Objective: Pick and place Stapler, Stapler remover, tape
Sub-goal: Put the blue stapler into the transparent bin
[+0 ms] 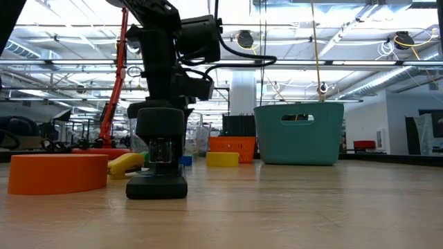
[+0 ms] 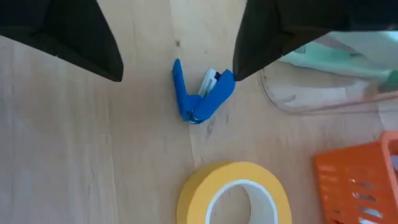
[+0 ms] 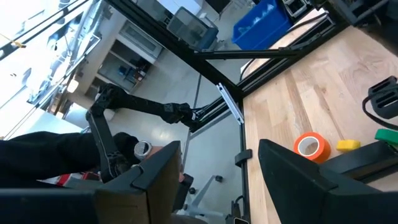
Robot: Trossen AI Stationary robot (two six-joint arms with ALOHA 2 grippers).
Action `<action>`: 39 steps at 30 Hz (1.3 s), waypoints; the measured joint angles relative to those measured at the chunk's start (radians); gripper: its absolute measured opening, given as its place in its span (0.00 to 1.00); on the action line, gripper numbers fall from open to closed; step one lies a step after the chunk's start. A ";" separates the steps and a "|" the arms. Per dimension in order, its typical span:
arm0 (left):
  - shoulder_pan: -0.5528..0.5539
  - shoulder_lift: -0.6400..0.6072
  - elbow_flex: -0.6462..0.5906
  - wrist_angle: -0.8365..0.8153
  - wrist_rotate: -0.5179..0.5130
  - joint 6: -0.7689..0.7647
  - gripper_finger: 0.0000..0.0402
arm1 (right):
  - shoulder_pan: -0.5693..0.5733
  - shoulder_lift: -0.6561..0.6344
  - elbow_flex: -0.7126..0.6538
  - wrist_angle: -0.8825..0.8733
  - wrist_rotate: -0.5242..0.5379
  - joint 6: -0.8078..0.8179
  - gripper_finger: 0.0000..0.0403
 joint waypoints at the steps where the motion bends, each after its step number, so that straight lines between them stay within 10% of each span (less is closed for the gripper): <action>1: 0.003 0.000 0.000 0.004 0.000 0.011 0.72 | 0.000 0.000 0.000 0.000 0.000 0.000 0.52; 39: 0.040 0.043 0.001 0.045 0.062 -0.021 0.44 | 0.002 0.000 0.000 0.000 0.045 0.008 0.52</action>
